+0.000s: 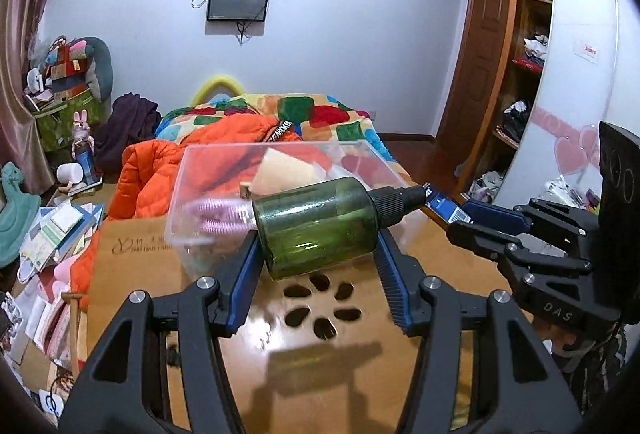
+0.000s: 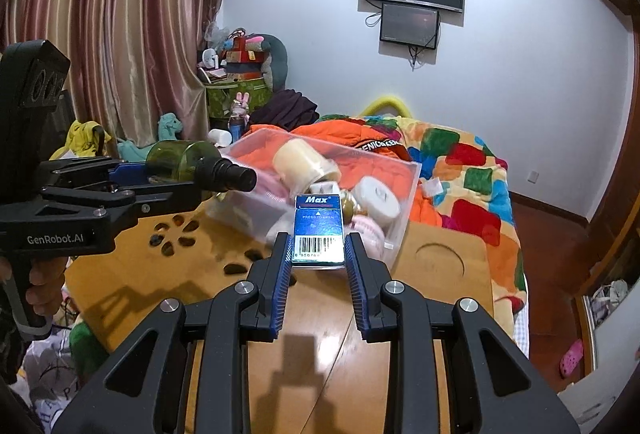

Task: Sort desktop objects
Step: 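Carry the green bottle with the left tool while the right tool carries the Max pack over the box, then open both tools to drop the bottle and Max pack into the box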

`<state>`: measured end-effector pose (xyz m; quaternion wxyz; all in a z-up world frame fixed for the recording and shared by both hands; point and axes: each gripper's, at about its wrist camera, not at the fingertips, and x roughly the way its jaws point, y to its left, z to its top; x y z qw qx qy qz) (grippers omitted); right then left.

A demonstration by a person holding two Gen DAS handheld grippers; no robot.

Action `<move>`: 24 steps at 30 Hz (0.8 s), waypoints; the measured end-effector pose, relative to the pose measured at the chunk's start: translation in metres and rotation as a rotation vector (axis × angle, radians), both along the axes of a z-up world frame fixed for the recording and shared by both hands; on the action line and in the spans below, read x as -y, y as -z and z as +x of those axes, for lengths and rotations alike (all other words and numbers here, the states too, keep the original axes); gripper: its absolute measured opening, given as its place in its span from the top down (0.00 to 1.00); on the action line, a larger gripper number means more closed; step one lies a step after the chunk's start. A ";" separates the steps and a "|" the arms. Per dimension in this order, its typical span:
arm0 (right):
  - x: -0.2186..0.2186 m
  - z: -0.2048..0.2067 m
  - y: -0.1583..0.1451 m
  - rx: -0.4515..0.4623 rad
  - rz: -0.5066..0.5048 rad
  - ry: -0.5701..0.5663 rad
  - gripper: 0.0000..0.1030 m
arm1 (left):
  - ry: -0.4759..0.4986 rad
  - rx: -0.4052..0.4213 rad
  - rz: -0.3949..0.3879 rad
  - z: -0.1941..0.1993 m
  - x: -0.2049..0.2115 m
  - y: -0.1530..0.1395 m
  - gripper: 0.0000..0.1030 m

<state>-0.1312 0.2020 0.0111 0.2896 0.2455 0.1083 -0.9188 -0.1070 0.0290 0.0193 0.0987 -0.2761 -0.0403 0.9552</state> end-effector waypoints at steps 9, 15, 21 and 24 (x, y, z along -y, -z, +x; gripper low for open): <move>0.007 -0.040 0.000 0.007 0.010 0.005 0.76 | -0.020 0.010 -0.028 -0.047 0.009 -0.001 0.46; 0.011 -0.067 0.010 0.041 0.011 0.008 0.76 | -0.003 0.007 -0.040 -0.069 0.007 0.003 0.46; 0.014 -0.090 0.017 0.066 0.007 0.018 0.76 | 0.005 0.035 -0.039 -0.084 0.005 0.015 0.46; 0.018 -0.099 0.021 0.076 0.011 0.018 0.76 | -0.015 0.041 -0.065 -0.089 0.004 0.020 0.46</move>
